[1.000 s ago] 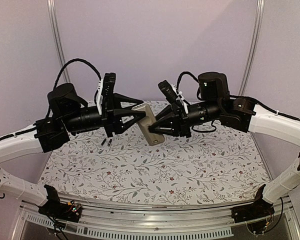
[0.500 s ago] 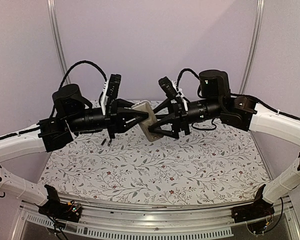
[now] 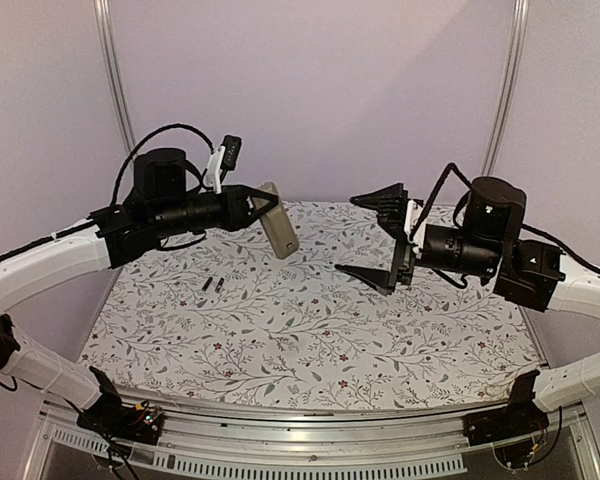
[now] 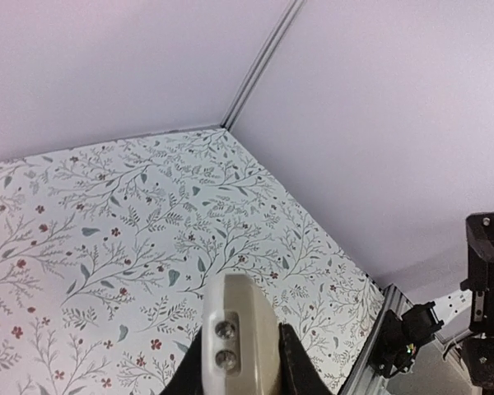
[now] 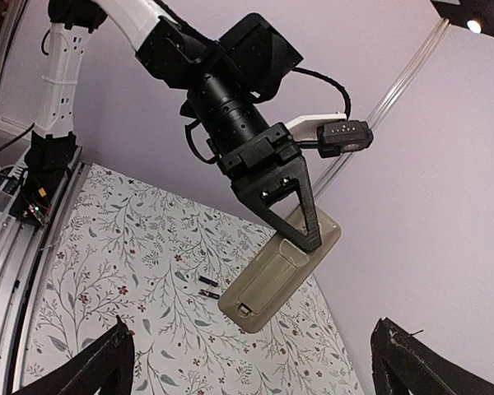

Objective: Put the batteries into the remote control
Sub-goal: Remove the battery cover from the remote control.

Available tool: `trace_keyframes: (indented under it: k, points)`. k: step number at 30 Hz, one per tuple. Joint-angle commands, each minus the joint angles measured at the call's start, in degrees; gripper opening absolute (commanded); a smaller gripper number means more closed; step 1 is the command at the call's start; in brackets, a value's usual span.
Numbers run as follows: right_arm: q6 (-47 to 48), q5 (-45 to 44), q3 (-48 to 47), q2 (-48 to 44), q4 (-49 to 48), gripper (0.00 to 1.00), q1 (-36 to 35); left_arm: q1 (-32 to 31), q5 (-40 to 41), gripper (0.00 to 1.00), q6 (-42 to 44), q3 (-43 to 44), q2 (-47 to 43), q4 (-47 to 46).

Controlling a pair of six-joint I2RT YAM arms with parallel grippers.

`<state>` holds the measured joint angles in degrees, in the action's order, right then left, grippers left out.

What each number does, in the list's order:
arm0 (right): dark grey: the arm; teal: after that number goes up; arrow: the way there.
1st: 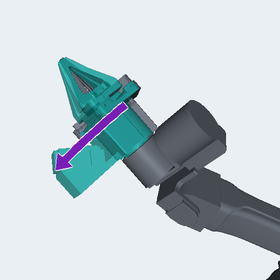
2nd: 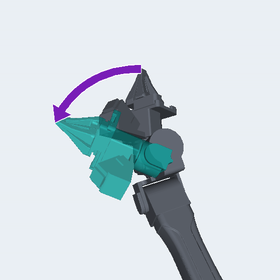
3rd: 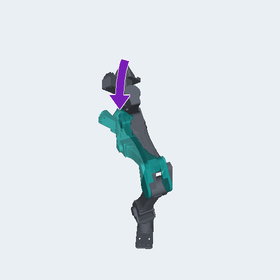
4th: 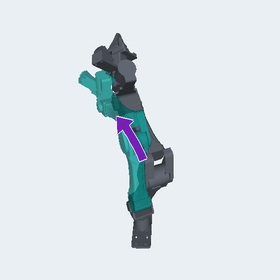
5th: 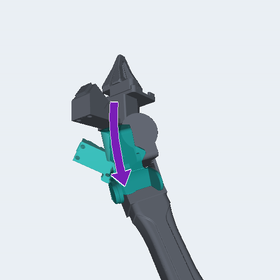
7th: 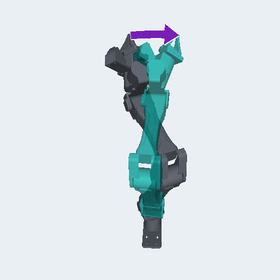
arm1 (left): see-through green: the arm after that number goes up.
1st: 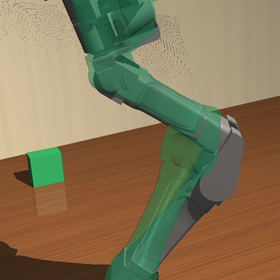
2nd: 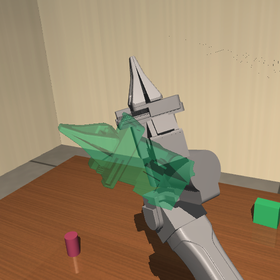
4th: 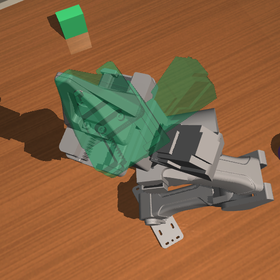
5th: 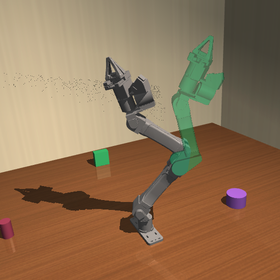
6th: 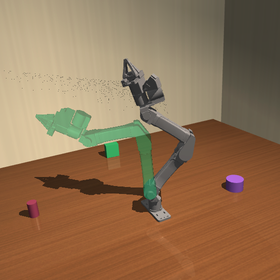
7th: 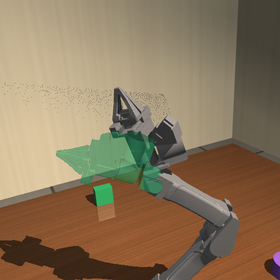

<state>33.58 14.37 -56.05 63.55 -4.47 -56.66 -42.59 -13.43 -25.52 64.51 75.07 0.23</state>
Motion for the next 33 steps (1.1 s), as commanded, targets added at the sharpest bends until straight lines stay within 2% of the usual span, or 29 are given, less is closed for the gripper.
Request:
trace_keyframes:
  k: [1,4,7,12,18,23,30,33]
  points:
    - [15.7,-5.6,2.8,5.4,-6.0,0.99,-1.2,4.3,-6.3,0.0,-12.0,-3.8,1.9,4.1]
    - [18.5,-3.3,2.7,8.8,-6.5,0.98,-1.2,4.9,-8.9,0.0,-16.5,-7.8,2.2,0.8]
    - [21.5,-1.2,1.2,11.8,-6.2,0.92,-1.2,5.1,-9.9,0.0,-19.5,-10.3,3.0,-3.0]
    - [22.2,1.1,-1.9,18.1,-3.7,0.83,-1.2,5.0,-11.8,0.0,-21.0,-11.3,4.6,-3.8]
    - [23.2,9.2,-4.2,21.7,1.3,0.62,-1.3,5.1,-12.6,0.0,-20.5,-12.5,3.2,-6.6]
    - [23.5,7.3,-6.1,23.7,3.2,0.53,-1.4,5.1,-13.1,0.0,-19.3,-12.4,3.3,-6.6]
    - [25.4,3.1,-8.2,26.3,4.4,0.35,-1.4,5.0,-14.7,0.0,-20.2,-12.0,4.0,-6.9]
    - [26.8,2.5,-7.7,26.7,5.8,0.32,-1.4,5.1,-14.5,0.0,-20.2,-12.1,3.8,-6.8]
